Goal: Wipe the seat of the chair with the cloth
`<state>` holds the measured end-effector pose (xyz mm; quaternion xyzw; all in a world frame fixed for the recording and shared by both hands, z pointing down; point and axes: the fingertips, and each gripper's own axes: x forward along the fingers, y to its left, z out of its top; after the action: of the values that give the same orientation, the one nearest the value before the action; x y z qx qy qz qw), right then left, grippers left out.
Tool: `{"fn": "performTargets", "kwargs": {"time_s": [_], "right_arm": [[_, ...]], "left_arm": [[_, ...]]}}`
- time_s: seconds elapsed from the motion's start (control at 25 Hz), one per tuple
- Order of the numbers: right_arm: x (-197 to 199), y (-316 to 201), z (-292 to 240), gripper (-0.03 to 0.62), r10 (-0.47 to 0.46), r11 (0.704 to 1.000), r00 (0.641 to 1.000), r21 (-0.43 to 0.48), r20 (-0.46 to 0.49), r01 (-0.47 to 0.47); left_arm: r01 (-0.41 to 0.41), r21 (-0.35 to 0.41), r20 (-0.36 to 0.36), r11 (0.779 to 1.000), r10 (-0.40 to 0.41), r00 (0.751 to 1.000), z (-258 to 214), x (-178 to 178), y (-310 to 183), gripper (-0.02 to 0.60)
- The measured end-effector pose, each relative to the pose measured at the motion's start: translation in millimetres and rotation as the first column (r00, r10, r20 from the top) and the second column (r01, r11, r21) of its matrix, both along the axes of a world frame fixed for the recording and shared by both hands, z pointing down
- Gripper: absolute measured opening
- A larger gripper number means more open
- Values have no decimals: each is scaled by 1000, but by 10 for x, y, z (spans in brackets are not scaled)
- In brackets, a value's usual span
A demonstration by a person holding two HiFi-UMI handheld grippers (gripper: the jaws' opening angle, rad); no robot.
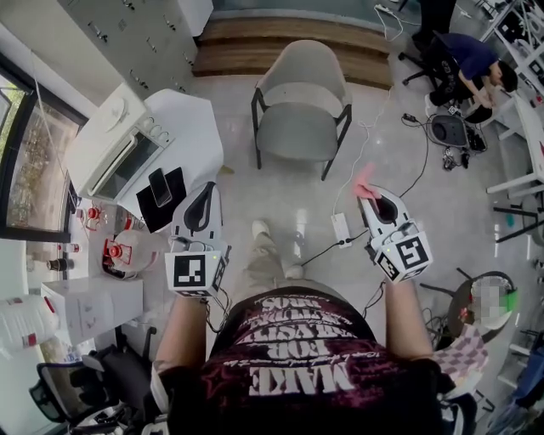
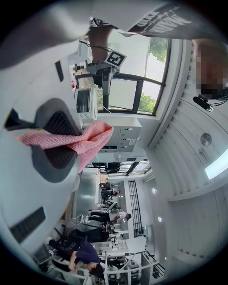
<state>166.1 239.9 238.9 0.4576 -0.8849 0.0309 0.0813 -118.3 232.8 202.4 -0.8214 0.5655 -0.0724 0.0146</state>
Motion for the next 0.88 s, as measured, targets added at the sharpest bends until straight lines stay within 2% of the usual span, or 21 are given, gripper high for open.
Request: {"fn": "performTargets", "kwargs": {"time_s": [0.4, 0.88], "right_arm": [[-143, -449, -14, 31, 8, 1000, 1000, 1, -7, -8], [-278, -1253, -27, 31, 32, 999, 999, -9, -14, -33]], "left_arm": [[-51, 12, 14, 999, 51, 999, -7, 55, -550, 5], [-76, -3, 25, 997, 76, 997, 42, -95, -1420, 6]]}}
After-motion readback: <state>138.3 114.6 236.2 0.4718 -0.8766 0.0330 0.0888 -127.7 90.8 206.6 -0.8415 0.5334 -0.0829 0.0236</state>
